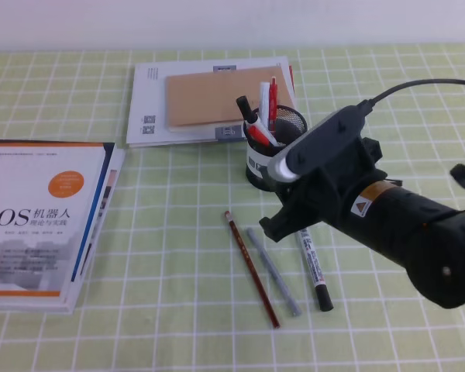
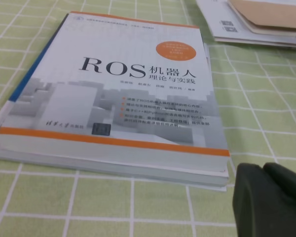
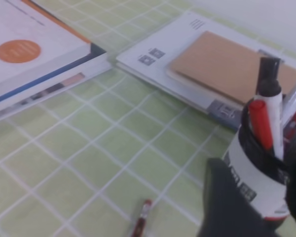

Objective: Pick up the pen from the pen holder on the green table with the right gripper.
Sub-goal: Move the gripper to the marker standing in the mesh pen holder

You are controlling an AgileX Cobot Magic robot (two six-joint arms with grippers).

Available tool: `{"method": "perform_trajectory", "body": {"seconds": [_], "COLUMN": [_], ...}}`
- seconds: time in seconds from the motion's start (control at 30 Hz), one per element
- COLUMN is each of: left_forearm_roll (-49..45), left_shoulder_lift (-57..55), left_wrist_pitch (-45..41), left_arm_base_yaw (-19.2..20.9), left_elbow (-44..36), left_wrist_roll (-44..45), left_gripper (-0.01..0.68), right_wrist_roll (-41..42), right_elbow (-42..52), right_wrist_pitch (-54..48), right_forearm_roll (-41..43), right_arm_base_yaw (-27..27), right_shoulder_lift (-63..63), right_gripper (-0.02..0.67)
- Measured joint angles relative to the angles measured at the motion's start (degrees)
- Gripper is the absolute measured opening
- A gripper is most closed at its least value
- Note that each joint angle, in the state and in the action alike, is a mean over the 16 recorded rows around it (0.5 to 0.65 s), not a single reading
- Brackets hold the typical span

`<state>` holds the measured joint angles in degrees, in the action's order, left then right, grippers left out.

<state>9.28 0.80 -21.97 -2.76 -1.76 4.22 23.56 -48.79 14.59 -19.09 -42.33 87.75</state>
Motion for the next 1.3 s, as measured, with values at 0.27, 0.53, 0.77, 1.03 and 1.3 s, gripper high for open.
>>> {"method": "perform_trajectory", "body": {"seconds": [0.27,0.53,0.77,1.03,1.3], "left_forearm_roll": [0.00,0.00,0.00,0.00,0.00], "left_shoulder_lift": [0.00,0.00,0.00,0.00,0.00], "left_wrist_pitch": [0.00,0.00,0.00,0.00,0.00], "left_arm_base_yaw": [0.00,0.00,0.00,0.00,0.00], "left_elbow": [0.00,0.00,0.00,0.00,0.00], "left_wrist_roll": [0.00,0.00,0.00,0.00,0.00], "left_gripper": [-0.008,-0.008,-0.008,-0.008,-0.008], "right_wrist_roll": [0.76,2.70,5.19,7.59,10.42], "right_elbow": [0.41,-1.51,-5.09,-9.75,-13.67], "right_wrist_pitch": [14.85,22.33,23.48,23.66,23.57], "right_forearm_roll": [4.26,5.11,3.37,0.20,-2.89], "right_arm_base_yaw": [-0.11,-0.16,-0.16,-0.10,0.12], "right_shoulder_lift": [7.86,13.75,17.31,20.89,24.05], "right_gripper": [0.276,0.291,0.291,0.291,0.291]}}
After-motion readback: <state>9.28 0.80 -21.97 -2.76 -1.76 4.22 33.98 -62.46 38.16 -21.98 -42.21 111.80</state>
